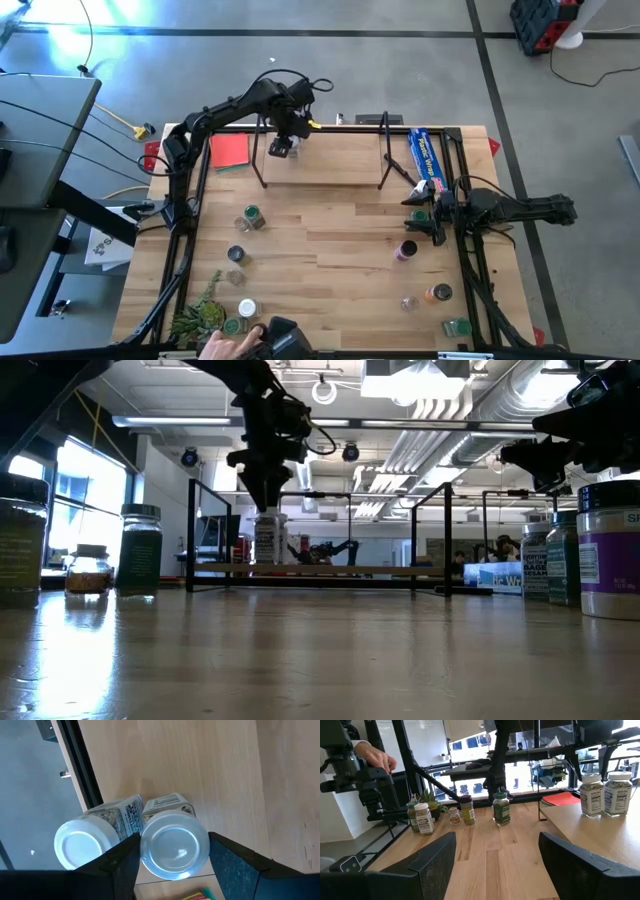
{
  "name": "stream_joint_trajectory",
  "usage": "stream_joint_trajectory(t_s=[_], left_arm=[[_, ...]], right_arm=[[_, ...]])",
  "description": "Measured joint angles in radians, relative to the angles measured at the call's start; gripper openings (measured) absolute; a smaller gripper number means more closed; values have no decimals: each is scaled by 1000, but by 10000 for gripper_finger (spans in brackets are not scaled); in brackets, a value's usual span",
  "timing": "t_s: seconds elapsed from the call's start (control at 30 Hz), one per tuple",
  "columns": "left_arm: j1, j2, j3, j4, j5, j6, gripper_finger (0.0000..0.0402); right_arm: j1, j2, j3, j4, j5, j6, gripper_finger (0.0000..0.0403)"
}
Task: Shelf spices
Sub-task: Put the top left white seasoning bottle on the shelf aligned with the other white seasoning bottle
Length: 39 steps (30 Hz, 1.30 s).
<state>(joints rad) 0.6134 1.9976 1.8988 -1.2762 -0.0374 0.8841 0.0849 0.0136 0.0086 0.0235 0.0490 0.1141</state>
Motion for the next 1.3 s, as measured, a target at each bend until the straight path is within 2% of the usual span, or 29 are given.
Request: stream_joint_trajectory(t_s=[0.57, 0.8, 1.13, 1.3], left_arm=[[-1, 3, -2, 2, -13, -10, 262], [-13, 0, -2, 10, -29, -18, 267], [-22, -1, 51, 32, -52, -19, 267], [-44, -2, 118, -45, -99, -82, 266]], right_arm=[[0, 0, 0, 0, 0, -1, 279], [0, 0, 0, 0, 0, 0, 279], [0, 0, 0, 0, 0, 0, 279], [0, 0, 0, 0, 0, 0, 279]])
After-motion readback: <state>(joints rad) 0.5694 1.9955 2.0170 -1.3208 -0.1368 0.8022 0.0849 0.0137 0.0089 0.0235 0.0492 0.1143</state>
